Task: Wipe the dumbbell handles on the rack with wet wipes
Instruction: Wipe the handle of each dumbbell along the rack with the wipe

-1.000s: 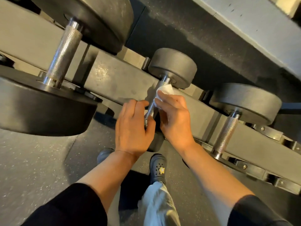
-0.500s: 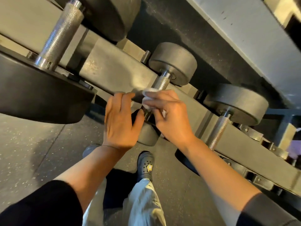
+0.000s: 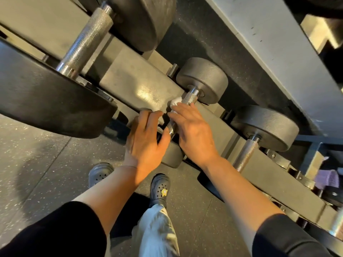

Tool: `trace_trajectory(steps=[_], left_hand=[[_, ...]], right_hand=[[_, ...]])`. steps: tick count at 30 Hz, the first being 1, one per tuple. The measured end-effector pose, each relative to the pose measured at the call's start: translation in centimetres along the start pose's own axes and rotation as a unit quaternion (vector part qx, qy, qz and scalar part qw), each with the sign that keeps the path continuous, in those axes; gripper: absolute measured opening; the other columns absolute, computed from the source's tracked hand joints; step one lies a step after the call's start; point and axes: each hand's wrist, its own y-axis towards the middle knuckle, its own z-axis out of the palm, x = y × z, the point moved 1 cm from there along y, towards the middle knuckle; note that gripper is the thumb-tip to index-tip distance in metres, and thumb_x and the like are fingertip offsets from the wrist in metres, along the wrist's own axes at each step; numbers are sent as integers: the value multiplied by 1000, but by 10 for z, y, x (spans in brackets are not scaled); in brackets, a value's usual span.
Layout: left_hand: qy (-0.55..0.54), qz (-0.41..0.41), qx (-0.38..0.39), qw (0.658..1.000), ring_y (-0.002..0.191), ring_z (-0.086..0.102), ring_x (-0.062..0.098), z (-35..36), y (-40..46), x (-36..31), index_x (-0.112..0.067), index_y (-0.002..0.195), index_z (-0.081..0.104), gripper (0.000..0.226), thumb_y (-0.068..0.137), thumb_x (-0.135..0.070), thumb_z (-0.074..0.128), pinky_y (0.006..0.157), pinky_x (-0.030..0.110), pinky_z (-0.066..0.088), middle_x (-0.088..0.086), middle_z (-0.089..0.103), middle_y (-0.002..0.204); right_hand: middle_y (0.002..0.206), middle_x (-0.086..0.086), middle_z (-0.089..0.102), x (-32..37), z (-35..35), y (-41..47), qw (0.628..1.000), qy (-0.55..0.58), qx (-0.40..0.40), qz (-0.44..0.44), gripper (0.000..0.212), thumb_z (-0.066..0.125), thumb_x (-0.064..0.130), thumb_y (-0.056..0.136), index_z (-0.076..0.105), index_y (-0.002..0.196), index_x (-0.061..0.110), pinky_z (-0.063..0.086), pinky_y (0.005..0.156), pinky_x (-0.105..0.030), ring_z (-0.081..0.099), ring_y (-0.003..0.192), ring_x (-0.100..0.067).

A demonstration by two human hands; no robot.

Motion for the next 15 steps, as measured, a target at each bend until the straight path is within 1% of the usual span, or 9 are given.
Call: trace_trajectory(steps=[1,2,4,5,7,8,10,12,15], left_hand=[[1,3,-2,1000,101,53,27,0,0,0,-8,120,52,44,91,-38,38,75,36,50,14,49,118],[4,5,-3,1000,100,52,27,0,-1,0,-7,119,53,44,91,-37,38,75,35,49,14,49,117],[14,7,-2,1000,101,51,27,1,-1,0,-6,118,54,43,90,-35,40,75,36,49,14,49,115],[19,6,1,1000,101,50,27,2,-1,0,-6,118,54,43,89,-35,40,75,38,49,14,50,114],[24,-1,5,1000,102,47,26,3,0,0,-7,118,54,43,88,-35,40,77,40,49,14,50,114],[25,-2,5,1000,103,46,25,4,0,0,-8,118,54,43,87,-36,40,78,40,48,13,50,113],[24,7,2,1000,102,43,22,3,0,1,-8,117,55,42,87,-35,41,77,41,48,13,49,112],[30,27,-2,999,98,43,21,2,1,0,-7,115,55,39,88,-32,42,75,40,47,13,50,109],[62,50,-7,997,94,43,18,-1,2,-3,-7,114,57,37,89,-29,42,73,30,38,13,52,106]], right_hand=[[122,-12,62,1,0,-1,1000,6,5,-4,36,47,5,81,67,111,5,18,116,-26,52,122,-29],[119,-11,64,2,0,-1,1000,15,5,-9,35,45,8,82,69,108,5,22,114,-24,54,119,-28],[113,-10,67,4,-2,-3,999,44,8,-21,41,37,15,83,71,103,4,36,107,-27,58,114,-27],[111,-10,68,3,-3,-4,998,60,9,-26,42,36,14,82,72,102,5,39,103,-26,59,112,-27],[108,-8,69,4,-3,-10,995,92,10,-27,42,40,0,75,73,100,6,38,100,-19,59,110,-24],[106,-6,70,4,-2,-13,993,117,10,-22,45,42,-7,69,73,99,7,38,100,-18,59,109,-22],[102,-4,71,6,-1,-23,984,176,2,7,49,43,-12,63,74,96,7,43,97,-21,57,105,-16],[101,-4,71,4,0,-33,976,208,-41,42,47,48,-17,65,75,95,7,47,93,-25,57,102,-15],[105,-6,70,-5,-1,-37,959,207,-161,110,45,56,-22,68,73,99,6,44,95,-18,59,104,-16]])
